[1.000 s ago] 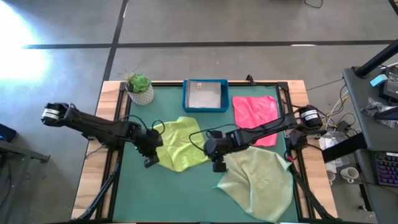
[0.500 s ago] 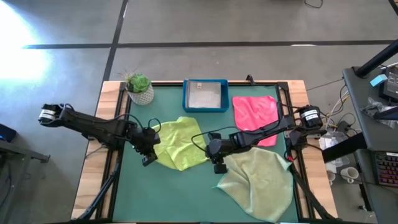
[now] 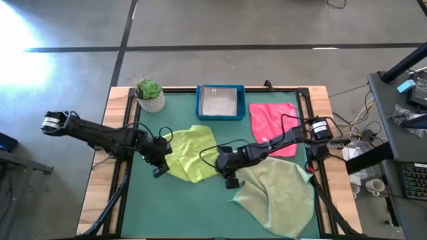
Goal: Fold microfiber towels
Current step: Fold the green microfiber cloth
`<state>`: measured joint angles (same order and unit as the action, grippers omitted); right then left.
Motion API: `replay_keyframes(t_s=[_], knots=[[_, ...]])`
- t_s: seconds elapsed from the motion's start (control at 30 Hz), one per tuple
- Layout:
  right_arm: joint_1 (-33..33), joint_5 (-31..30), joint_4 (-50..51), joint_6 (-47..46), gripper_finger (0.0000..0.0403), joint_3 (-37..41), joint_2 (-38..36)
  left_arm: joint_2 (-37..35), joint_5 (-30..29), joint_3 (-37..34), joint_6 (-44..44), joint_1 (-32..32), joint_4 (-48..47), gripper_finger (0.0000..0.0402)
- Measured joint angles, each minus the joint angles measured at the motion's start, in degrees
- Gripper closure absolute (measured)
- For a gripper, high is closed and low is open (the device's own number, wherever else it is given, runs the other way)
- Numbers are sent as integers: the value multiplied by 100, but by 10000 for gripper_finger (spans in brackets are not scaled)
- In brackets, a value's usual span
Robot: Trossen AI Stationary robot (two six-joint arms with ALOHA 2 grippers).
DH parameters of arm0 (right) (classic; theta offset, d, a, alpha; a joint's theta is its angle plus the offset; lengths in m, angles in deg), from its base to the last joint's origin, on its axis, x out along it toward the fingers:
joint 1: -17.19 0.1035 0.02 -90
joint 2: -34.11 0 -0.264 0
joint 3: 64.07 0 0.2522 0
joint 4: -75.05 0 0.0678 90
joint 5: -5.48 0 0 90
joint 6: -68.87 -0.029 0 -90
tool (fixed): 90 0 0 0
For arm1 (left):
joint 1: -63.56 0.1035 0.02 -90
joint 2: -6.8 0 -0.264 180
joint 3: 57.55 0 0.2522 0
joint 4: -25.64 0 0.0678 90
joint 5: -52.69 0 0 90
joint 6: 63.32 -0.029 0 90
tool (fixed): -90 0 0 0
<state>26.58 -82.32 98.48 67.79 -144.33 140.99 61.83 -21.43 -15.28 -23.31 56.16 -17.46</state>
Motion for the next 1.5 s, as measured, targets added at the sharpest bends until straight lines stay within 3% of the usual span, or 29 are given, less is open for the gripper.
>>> replay_keyframes(t_s=[0.3, 0.6, 0.9, 1.07, 1.37, 1.5], knots=[[-49, -136, 662, 2, 286, -291, 268, 3, -2, 0, 15, 0, -12, 400], [-38, -117, 807, -216, 387, -429, 324, 3, -155, 0, 11, 0, -13, 400], [-53, -367, 2196, -989, 394, -1313, 147, -86, -215, 0, 162, -146, -24, 401], [111, -284, 3292, -1512, 394, -2091, 136, -345, -786, 0, 542, -612, -20, 401], [387, -329, 3673, -2524, 394, -3166, 134, -704, -1801, 8, 1198, -1408, -28, 401], [422, -507, 3869, -2533, 394, -3555, 123, -801, -1926, 94, 1368, -1565, -24, 401]])
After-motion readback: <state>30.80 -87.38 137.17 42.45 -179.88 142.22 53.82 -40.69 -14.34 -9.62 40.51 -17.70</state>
